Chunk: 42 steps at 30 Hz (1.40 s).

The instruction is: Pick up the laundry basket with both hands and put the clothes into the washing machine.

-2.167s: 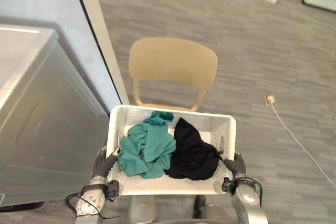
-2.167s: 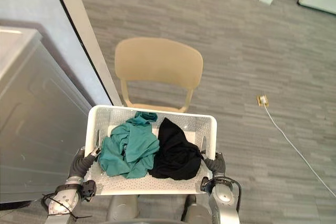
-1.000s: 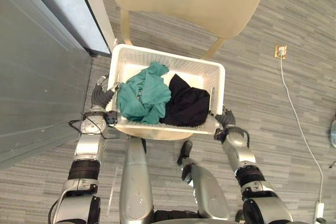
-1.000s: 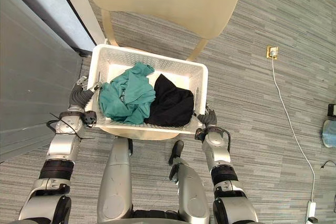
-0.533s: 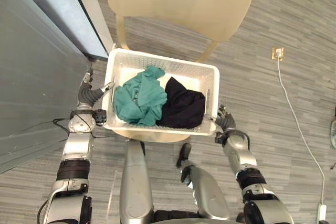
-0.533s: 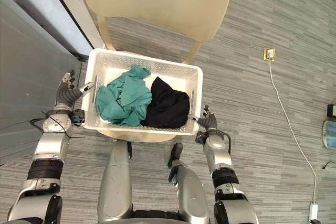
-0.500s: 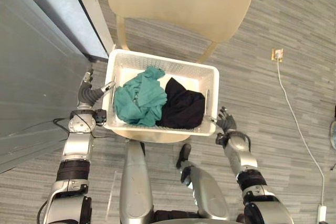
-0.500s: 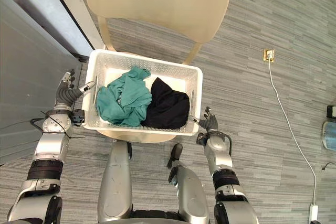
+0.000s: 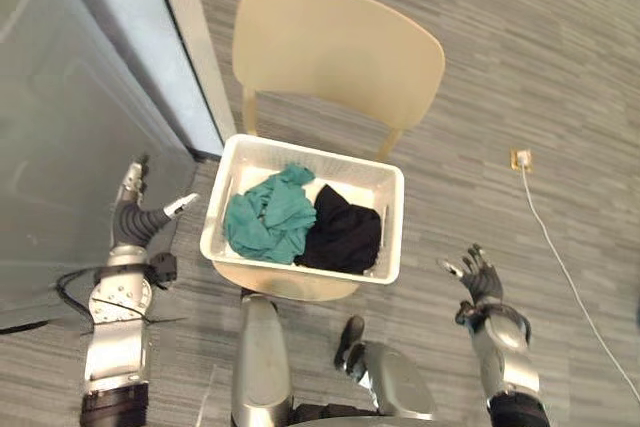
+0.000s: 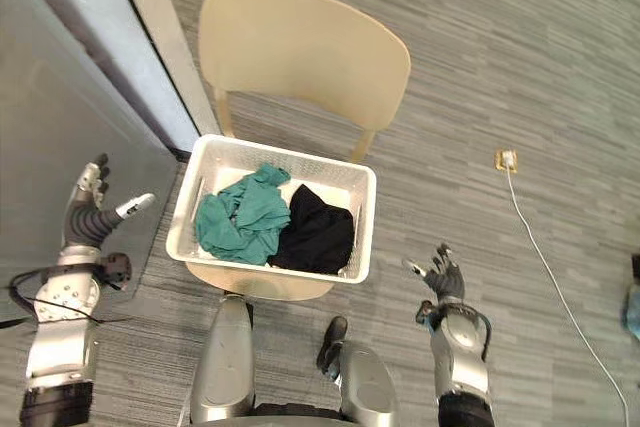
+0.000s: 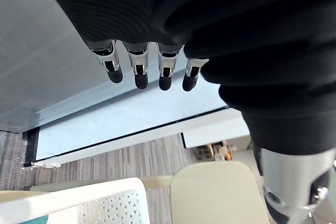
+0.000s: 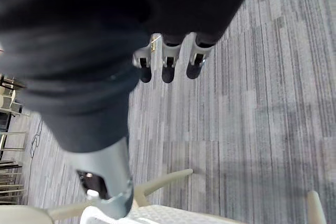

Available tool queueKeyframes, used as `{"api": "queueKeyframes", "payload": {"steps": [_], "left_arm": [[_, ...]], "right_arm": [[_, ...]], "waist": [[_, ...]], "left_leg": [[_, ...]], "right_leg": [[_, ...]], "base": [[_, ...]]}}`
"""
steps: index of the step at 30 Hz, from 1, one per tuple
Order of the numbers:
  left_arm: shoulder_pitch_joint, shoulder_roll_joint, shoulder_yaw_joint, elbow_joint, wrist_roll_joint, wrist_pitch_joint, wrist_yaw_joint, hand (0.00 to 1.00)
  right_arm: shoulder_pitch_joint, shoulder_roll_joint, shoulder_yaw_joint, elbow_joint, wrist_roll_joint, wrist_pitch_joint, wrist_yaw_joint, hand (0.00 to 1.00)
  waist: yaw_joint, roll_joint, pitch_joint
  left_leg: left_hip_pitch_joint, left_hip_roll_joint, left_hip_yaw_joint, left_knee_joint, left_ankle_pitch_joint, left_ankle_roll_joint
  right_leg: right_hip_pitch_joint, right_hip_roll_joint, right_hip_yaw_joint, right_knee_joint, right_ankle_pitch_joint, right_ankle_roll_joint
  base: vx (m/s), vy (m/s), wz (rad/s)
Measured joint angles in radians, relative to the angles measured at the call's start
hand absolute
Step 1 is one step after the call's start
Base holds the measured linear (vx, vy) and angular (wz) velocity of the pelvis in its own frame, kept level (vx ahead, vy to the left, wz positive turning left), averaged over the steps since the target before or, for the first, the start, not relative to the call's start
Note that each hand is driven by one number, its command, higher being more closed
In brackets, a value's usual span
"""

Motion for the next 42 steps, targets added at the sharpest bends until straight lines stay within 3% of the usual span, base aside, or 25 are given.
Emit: {"api": "queueKeyframes", "payload": {"steps": [2, 3, 4, 5, 7, 8, 10, 12, 13, 16, 18, 20, 22, 24, 26, 27, 28, 31, 33, 34, 35, 37, 38, 40, 42], "left_arm": [[0.043, -0.065, -0.03, -0.024, -0.002, 0.0, 0.003, 0.0], [0.069, -0.084, -0.039, -0.038, -0.008, -0.008, 0.0, 0.0], [0.09, -0.1, -0.039, -0.052, -0.014, -0.009, 0.0, 0.0], [0.145, -0.14, -0.055, -0.065, -0.031, -0.011, 0.002, 0.0], [0.223, -0.179, -0.128, -0.065, -0.062, -0.013, -0.005, 0.0], [0.252, -0.199, -0.17, -0.064, -0.078, -0.013, -0.006, 0.0], [0.254, -0.205, -0.2, -0.063, -0.079, -0.014, -0.003, 0.0], [0.246, -0.214, -0.223, -0.056, -0.078, -0.016, -0.003, 0.0], [0.231, -0.215, -0.246, -0.047, -0.078, -0.015, -0.008, 0.0], [0.199, -0.22, -0.284, -0.009, -0.075, -0.006, -0.027, 0.0], [0.213, -0.241, -0.26, -0.024, -0.073, -0.005, -0.024, 0.0], [0.217, -0.252, -0.212, -0.028, -0.066, -0.006, -0.021, 0.0], [0.246, -0.26, -0.195, -0.054, -0.066, -0.006, -0.021, 0.0], [0.285, -0.278, -0.184, -0.09, -0.067, -0.006, -0.02, 0.0], [0.302, -0.297, -0.179, -0.104, -0.067, -0.007, -0.012, 0.0], [0.304, -0.307, -0.169, -0.104, -0.07, -0.007, 0.002, 0.0], [0.305, -0.32, -0.151, -0.102, -0.078, -0.006, 0.008, 0.0], [0.34, -0.34, -0.134, -0.099, -0.085, -0.007, 0.025, 0.0], [0.35, -0.344, -0.128, -0.091, -0.092, -0.009, 0.033, 0.0], [0.347, -0.344, -0.129, -0.082, -0.097, -0.009, 0.038, 0.0], [0.326, -0.339, -0.135, -0.048, -0.107, -0.01, 0.045, 0.0], [0.318, -0.337, -0.148, -0.03, -0.112, -0.01, 0.047, 0.0], [0.328, -0.338, -0.151, -0.02, -0.112, -0.016, 0.047, 0.0], [0.324, -0.337, -0.155, 0.021, -0.113, -0.016, 0.044, 0.0], [0.323, -0.337, -0.157, 0.057, -0.113, -0.017, 0.042, 0.0]], "right_arm": [[0.048, 0.019, -0.015, -0.031, 0.0, -0.001, -0.002, 0.0], [0.058, 0.038, -0.018, -0.039, -0.001, -0.002, -0.003, 0.0], [0.056, 0.045, -0.014, -0.047, -0.002, -0.002, -0.003, 0.0], [0.075, 0.061, 0.001, -0.078, -0.006, -0.002, -0.007, 0.0], [0.136, 0.069, 0.013, -0.125, -0.015, -0.002, -0.011, 0.0], [0.164, 0.076, 0.022, -0.148, -0.025, -0.001, -0.019, 0.0], [0.181, 0.096, 0.021, -0.137, -0.031, 0.003, -0.026, 0.0], [0.176, 0.101, 0.034, -0.142, -0.04, 0.006, -0.018, 0.0], [0.157, 0.095, 0.027, -0.142, -0.053, 0.01, -0.018, 0.0], [0.159, 0.095, 0.033, -0.146, -0.093, 0.024, -0.002, 0.0], [0.161, 0.096, 0.044, -0.151, -0.12, 0.024, -0.001, 0.0], [0.161, 0.095, 0.099, -0.151, -0.156, 0.027, 0.015, 0.0], [0.174, 0.096, 0.131, -0.148, -0.158, 0.03, 0.022, 0.0], [0.174, 0.099, 0.143, -0.146, -0.158, 0.03, 0.021, 0.0], [0.174, 0.099, 0.145, -0.136, -0.157, 0.03, 0.015, 0.0], [0.17, 0.096, 0.157, -0.135, -0.155, 0.028, 0.014, 0.0], [0.143, 0.093, 0.167, -0.126, -0.151, 0.027, 0.01, 0.0], [0.087, 0.091, 0.186, -0.097, -0.144, 0.025, -0.023, 0.0], [0.066, 0.071, 0.187, -0.09, -0.146, 0.016, -0.033, 0.0], [0.057, 0.06, 0.185, -0.075, -0.146, 0.015, -0.038, 0.0], [0.052, 0.051, 0.176, -0.044, -0.147, 0.016, -0.049, 0.0], [0.054, 0.039, 0.153, -0.033, -0.147, 0.018, -0.056, 0.0], [0.059, 0.035, 0.153, -0.033, -0.146, 0.018, -0.055, 0.0], [0.072, 0.035, 0.15, -0.034, -0.146, 0.017, -0.054, 0.0], [0.092, 0.035, 0.143, -0.036, -0.146, 0.014, -0.05, 0.0]], "waist": [[-0.005, 0.029, -0.032], [-0.01, 0.027, -0.049], [-0.008, 0.03, -0.048], [-0.012, 0.046, -0.056], [-0.037, 0.084, -0.09], [-0.059, 0.103, -0.121], [-0.07, 0.076, -0.161], [-0.085, 0.087, -0.176], [-0.091, 0.092, -0.175], [-0.081, 0.046, -0.173], [-0.08, 0.069, -0.175], [-0.078, 0.086, -0.172], [-0.077, 0.077, -0.183], [-0.067, 0.066, -0.206], [-0.045, 0.061, -0.245], [-0.024, 0.057, -0.268], [-0.017, 0.068, -0.267], [0.008, 0.124, -0.297], [0.0, 0.138, -0.304], [-0.003, 0.143, -0.305], [-0.006, 0.127, -0.295], [-0.012, 0.126, -0.287], [-0.028, 0.113, -0.28], [-0.038, 0.119, -0.285], [-0.059, 0.125, -0.294]], "left_leg": [[0.011, -0.001, -0.019, -0.074, 0.06, 0.031], [0.012, 0.022, 0.024, -0.071, 0.035, 0.075], [-0.017, 0.052, 0.065, 0.054, -0.004, 0.093], [-0.027, 0.105, 0.106, 0.324, -0.076, 0.094], [0.027, 0.13, 0.11, 0.526, -0.093, 0.071], [0.05, 0.118, 0.11, 0.517, -0.126, 0.023], [0.068, 0.078, 0.116, 0.443, -0.162, -0.021], [0.093, 0.08, 0.16, 0.361, -0.263, -0.03], [0.102, 0.078, 0.219, 0.322, -0.317, 0.001], [0.148, -0.03, 0.301, 0.256, -0.295, 0.062], [0.165, -0.038, 0.352, 0.212, -0.266, 0.128], [0.177, -0.036, 0.401, 0.18, -0.245, 0.174], [0.182, -0.046, 0.433, 0.148, -0.221, 0.188], [0.167, -0.057, 0.453, 0.118, -0.176, 0.201], [0.114, -0.055, 0.457, 0.114, -0.113, 0.194], [0.061, -0.047, 0.459, 0.118, -0.083, 0.188], [0.032, -0.022, 0.465, 0.123, -0.059, 0.184], [0.003, 0.035, 0.458, -0.008, 0.078, 0.148], [-0.012, 0.035, 0.447, -0.142, 0.166, 0.114], [-0.017, 0.035, 0.446, -0.174, 0.16, 0.101], [-0.022, 0.035, 0.454, -0.209, 0.102, 0.032], [-0.05, 0.046, 0.445, -0.072, 0.088, 0.065], [-0.047, 0.059, 0.442, 0.079, 0.044, 0.123], [-0.004, 0.087, 0.442, 0.272, -0.03, 0.165], [0.061, 0.123, 0.445, 0.375, -0.103, 0.153]], "right_leg": [[-0.004, 0.0, -0.044, 0.039, -0.027, -0.046], [0.002, -0.017, -0.066, 0.011, -0.015, -0.039], [0.003, -0.017, -0.067, 0.029, -0.016, -0.041], [0.01, -0.014, -0.06, 0.066, -0.017, -0.043], [0.028, -0.013, -0.057, 0.107, -0.017, -0.044], [0.015, -0.016, -0.051, 0.135, -0.017, -0.043], [-0.036, -0.054, -0.033, 0.148, -0.017, -0.042], [-0.085, -0.073, -0.032, 0.158, -0.004, -0.033], [-0.13, -0.095, -0.014, 0.209, -0.002, -0.029], [-0.163, -0.205, 0.02, 0.232, 0.037, 0.011], [-0.158, -0.208, 0.02, 0.187, 0.119, -0.001], [-0.22, -0.228, 0.027, 0.565, 0.061, -0.055], [-0.21, -0.219, 0.047, 0.803, 0.029, -0.044], [-0.148, -0.204, 0.068, 0.877, 0.001, -0.01], [-0.045, -0.168, 0.126, 0.765, -0.039, 0.048], [0.005, -0.145, 0.186, 0.613, -0.082, 0.05], [0.042, -0.104, 0.199, 0.501, -0.175, 0.067], [0.073, 0.011, 0.171, 0.253, -0.228, 0.032], [0.057, 0.055, 0.136, 0.178, -0.257, -0.024], [0.05, 0.061, 0.119, 0.168, -0.255, -0.03], [0.051, 0.061, 0.071, 0.123, -0.23, -0.074], [0.053, 0.051, 0.012, 0.094, -0.205, -0.119], [0.055, 0.042, -0.018, 0.094, -0.201, -0.124], [0.058, 0.026, -0.064, 0.096, -0.192, -0.134], [0.054, 0.003, -0.116, 0.095, -0.176, -0.132]], "base": [[-0.02, -0.146, 0.67], [-0.03, -0.095, 0.44], [-0.04, -0.072, -0.05], [-0.04, -0.03, -0.34], [-0.06, 0.038, -0.2], [-0.1, 0.16, -0.03], [-0.13, 0.161, -0.06], [-0.16, 0.15, -0.1], [-0.26, 0.257, -0.06], [-0.29, 0.255, -0.15], [-0.33, 0.217, -0.4], [-0.32, 0.131, -0.45], [-0.24, 0.004, -0.32], [-0.21, -0.064, -0.26], [-0.24, -0.146, -0.16], [-0.28, -0.18, -0.29], [-0.35, -0.228, -0.44], [-0.39, -0.208, -0.38], [-0.4, -0.254, 0.12], [-0.37, -0.199, 0.52], [-0.3, -0.132, 0.69], [-0.3, -0.112, 0.68], [-0.27, -0.078, 0.46], [-0.25, -0.021, 0.59], [-0.14, 0.06, 0.76]]}}
